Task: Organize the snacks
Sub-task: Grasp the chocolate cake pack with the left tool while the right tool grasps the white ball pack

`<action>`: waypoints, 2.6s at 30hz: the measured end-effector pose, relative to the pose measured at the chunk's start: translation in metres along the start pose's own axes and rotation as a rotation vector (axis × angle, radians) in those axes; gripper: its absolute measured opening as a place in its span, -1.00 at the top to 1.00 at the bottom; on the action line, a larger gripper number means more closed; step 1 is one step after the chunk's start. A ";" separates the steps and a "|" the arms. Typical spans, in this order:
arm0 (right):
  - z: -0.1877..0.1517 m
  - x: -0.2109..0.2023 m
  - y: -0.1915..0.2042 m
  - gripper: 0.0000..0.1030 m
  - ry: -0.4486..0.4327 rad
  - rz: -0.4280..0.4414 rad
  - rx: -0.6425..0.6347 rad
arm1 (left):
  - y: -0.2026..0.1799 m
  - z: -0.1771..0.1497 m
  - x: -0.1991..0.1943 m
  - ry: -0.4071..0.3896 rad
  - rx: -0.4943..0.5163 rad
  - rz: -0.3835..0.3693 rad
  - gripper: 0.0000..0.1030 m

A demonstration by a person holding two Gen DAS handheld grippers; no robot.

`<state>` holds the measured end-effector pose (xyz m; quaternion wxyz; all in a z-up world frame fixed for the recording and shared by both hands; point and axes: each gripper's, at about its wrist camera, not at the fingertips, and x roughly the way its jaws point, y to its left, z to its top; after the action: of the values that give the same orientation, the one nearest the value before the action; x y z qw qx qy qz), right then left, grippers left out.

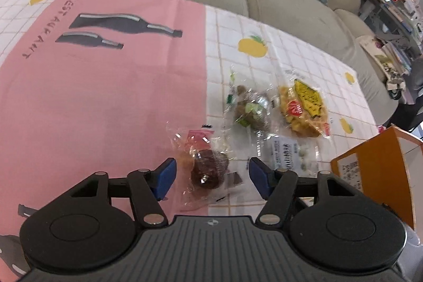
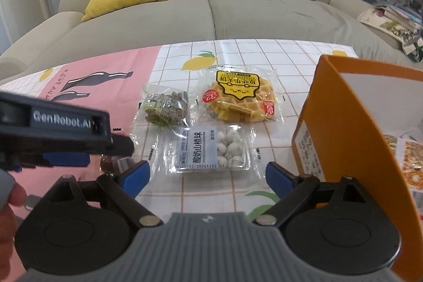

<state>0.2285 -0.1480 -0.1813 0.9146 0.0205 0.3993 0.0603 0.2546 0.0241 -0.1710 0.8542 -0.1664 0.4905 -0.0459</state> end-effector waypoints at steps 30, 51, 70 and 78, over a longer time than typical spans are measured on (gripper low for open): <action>-0.015 0.020 0.021 -0.84 0.102 0.057 -0.049 | 0.027 -0.021 -0.028 0.059 0.030 0.058 0.02; -0.059 -0.063 0.000 -0.66 0.215 0.161 0.048 | 0.041 -0.086 -0.077 0.103 0.038 0.059 0.04; -0.051 -0.029 0.031 0.38 0.174 0.071 -0.113 | 0.067 -0.076 -0.082 0.048 -0.040 0.076 0.05; -0.039 -0.024 0.049 0.16 0.155 0.119 -0.058 | 0.084 -0.072 -0.086 0.024 -0.077 0.097 0.05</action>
<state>0.1789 -0.1024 -0.1860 0.8760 0.0132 0.4649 0.1275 0.1411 0.1066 -0.1612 0.8423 -0.1747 0.5097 0.0127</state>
